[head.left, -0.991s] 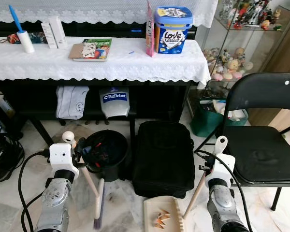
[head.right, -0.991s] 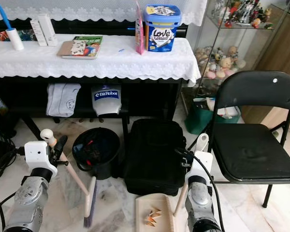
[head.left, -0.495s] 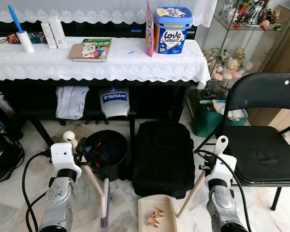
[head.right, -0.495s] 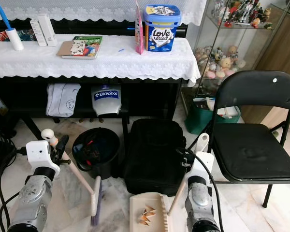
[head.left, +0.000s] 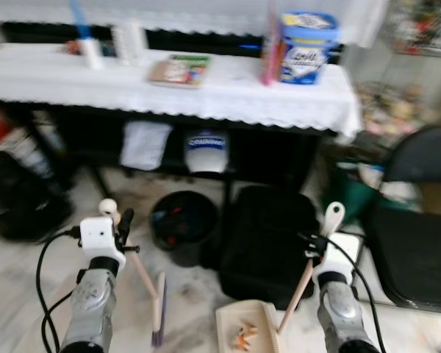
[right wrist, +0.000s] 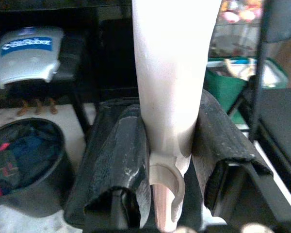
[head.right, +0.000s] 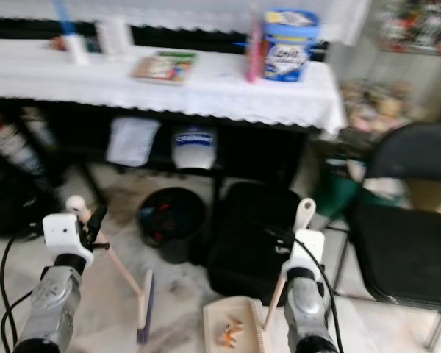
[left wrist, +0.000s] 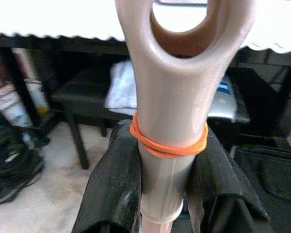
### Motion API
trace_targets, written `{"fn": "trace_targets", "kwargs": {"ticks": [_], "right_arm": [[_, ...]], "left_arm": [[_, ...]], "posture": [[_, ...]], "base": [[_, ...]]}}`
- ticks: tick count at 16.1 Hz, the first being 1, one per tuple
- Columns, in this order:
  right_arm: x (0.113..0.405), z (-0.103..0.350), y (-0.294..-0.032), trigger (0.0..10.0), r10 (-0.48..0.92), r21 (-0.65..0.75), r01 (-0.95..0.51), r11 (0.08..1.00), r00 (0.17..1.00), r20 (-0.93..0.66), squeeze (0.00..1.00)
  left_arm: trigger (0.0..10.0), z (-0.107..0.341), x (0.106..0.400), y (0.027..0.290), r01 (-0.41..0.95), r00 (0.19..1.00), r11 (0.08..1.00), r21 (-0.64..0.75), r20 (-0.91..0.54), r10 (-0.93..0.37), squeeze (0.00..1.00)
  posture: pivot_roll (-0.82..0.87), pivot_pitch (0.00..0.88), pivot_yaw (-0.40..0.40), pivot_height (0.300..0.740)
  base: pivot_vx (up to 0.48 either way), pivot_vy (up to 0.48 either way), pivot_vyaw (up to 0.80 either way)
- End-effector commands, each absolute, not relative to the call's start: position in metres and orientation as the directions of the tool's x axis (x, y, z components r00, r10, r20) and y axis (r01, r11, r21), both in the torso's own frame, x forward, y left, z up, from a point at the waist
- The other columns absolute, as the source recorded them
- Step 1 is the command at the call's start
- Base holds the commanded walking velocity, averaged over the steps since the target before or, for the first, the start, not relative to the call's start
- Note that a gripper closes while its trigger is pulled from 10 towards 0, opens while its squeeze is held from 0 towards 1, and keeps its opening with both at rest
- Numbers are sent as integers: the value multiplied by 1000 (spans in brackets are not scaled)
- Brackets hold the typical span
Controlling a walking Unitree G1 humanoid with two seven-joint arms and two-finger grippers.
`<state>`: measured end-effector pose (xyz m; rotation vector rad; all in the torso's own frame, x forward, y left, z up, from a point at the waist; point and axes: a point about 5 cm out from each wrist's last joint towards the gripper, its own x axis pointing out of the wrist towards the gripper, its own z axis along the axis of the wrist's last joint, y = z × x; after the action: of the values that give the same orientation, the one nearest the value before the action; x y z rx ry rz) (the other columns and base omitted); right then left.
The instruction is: Sweep floor
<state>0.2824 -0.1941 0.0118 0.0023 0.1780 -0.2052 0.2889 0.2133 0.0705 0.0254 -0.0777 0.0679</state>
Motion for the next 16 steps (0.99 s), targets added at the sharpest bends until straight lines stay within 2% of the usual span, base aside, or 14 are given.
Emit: {"fn": "trace_targets", "kwargs": {"ticks": [1, 16], "right_arm": [[293, 28, -192, 10000, -188, -11, 188, 982, 979, -80, 0], [296, 31, -188, 10000, -170, 8, 171, 985, 983, -72, 0]], "left_arm": [[10000, 78, 292, 217, -81, 990, 996, 32, 120, 76, 0], [10000, 79, 294, 218, -74, 991, 995, 64, 117, 66, 0]], "posture": [[-30, 0, -28, 740], [-15, 0, -24, 740]], "base": [[0, 0, 788], [0, 0, 788]]}}
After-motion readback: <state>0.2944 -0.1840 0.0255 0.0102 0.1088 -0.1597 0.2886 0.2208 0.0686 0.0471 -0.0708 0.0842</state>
